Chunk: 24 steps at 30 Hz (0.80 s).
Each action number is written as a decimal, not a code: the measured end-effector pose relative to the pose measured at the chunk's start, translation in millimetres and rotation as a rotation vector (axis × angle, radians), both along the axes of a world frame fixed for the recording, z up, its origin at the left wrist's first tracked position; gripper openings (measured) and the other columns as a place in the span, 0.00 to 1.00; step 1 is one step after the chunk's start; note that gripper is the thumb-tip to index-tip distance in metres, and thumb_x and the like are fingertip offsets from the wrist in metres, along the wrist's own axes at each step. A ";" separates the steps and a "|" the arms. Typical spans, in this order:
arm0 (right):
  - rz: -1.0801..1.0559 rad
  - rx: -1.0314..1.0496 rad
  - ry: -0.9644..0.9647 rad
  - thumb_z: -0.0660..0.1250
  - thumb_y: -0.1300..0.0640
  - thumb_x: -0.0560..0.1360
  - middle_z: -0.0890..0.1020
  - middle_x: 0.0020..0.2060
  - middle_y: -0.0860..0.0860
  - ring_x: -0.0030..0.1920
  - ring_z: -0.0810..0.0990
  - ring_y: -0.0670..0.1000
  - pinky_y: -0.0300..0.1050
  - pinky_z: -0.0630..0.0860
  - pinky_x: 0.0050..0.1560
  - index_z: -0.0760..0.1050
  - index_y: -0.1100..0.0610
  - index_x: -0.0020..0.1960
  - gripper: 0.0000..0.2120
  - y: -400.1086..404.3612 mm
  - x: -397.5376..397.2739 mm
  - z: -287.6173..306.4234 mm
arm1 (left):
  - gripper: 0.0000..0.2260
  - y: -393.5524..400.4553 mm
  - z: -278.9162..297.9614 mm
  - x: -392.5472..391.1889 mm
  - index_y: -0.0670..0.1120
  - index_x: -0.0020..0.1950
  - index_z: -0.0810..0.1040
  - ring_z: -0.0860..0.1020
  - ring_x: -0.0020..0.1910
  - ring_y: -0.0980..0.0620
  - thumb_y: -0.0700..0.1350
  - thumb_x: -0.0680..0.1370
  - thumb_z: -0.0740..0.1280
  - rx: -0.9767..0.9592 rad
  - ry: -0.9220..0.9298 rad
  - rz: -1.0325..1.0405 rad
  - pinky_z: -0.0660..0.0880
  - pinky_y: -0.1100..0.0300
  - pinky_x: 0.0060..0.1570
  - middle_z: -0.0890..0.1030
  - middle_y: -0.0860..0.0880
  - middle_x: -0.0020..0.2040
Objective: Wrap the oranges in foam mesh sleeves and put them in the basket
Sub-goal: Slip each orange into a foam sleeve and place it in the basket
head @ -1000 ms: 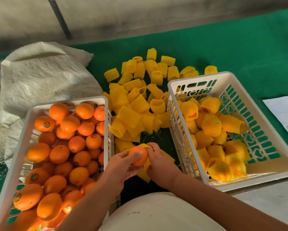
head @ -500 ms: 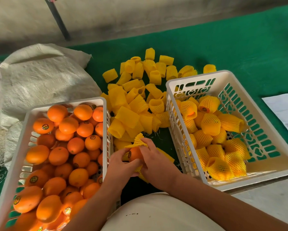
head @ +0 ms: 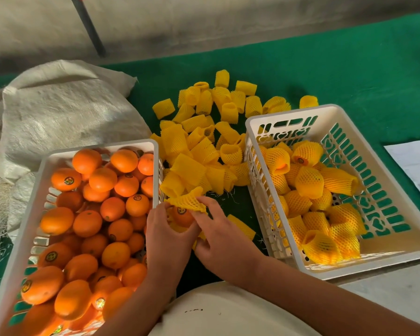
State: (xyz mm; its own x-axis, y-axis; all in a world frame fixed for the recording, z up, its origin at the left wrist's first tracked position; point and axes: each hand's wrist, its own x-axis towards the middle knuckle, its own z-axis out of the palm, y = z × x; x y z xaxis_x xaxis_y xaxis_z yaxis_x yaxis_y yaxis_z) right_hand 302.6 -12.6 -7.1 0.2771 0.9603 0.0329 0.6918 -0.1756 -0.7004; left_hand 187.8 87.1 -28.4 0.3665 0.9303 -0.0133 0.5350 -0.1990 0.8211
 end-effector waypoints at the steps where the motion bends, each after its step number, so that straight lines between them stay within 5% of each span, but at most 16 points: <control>1: 0.001 0.044 0.011 0.65 0.52 0.79 0.59 0.78 0.44 0.44 0.79 0.42 0.32 0.78 0.42 0.69 0.45 0.73 0.23 -2.1 1.3 1.8 | 0.30 1.8 0.9 -2.3 0.58 0.65 0.72 0.75 0.57 0.58 0.70 0.68 0.72 0.016 -0.022 -0.004 0.75 0.61 0.50 0.75 0.58 0.58; 4: -0.129 0.188 0.158 0.69 0.48 0.76 0.69 0.69 0.40 0.54 0.79 0.43 0.34 0.77 0.43 0.74 0.44 0.63 0.15 -7.2 7.2 3.2 | 0.32 7.6 3.5 -9.2 0.57 0.66 0.70 0.72 0.59 0.61 0.64 0.67 0.76 0.063 -0.044 -0.039 0.76 0.63 0.48 0.71 0.59 0.59; 9: -0.240 -0.020 0.469 0.74 0.28 0.68 0.65 0.76 0.39 0.75 0.65 0.41 0.46 0.73 0.70 0.49 0.37 0.81 0.51 1.1 22.4 2.9 | 0.31 0.0 6.9 -9.7 0.56 0.68 0.69 0.72 0.61 0.57 0.61 0.69 0.76 0.109 -0.033 -0.167 0.81 0.63 0.43 0.69 0.58 0.63; 11: -0.202 -0.055 0.502 0.76 0.30 0.67 0.63 0.77 0.40 0.76 0.65 0.43 0.48 0.71 0.73 0.45 0.33 0.81 0.54 5.1 18.8 4.2 | 0.34 -3.7 6.7 -6.1 0.55 0.68 0.68 0.70 0.60 0.60 0.54 0.68 0.81 0.158 0.030 -0.202 0.76 0.71 0.41 0.68 0.57 0.64; 14: -0.254 -0.029 0.461 0.77 0.35 0.70 0.64 0.74 0.38 0.73 0.66 0.45 0.37 0.72 0.66 0.48 0.33 0.80 0.50 9.1 11.8 2.1 | 0.36 -10.4 9.8 -1.6 0.53 0.67 0.66 0.63 0.59 0.66 0.49 0.66 0.84 0.216 0.131 -0.279 0.66 0.78 0.41 0.66 0.57 0.64; 18: -0.359 0.020 0.347 0.77 0.38 0.71 0.68 0.70 0.41 0.69 0.69 0.42 0.33 0.73 0.62 0.54 0.38 0.79 0.46 8.7 9.4 -3.2 | 0.34 -13.4 12.9 1.1 0.51 0.70 0.65 0.59 0.63 0.65 0.54 0.70 0.79 0.218 0.191 -0.284 0.62 0.77 0.50 0.65 0.54 0.69; 24: -0.415 0.028 0.281 0.74 0.33 0.71 0.64 0.74 0.40 0.68 0.63 0.34 0.33 0.64 0.64 0.51 0.38 0.80 0.47 8.4 21.3 -7.8 | 0.30 -16.8 16.3 2.1 0.50 0.70 0.72 0.61 0.61 0.67 0.62 0.73 0.73 0.222 0.214 -0.319 0.65 0.81 0.45 0.68 0.55 0.69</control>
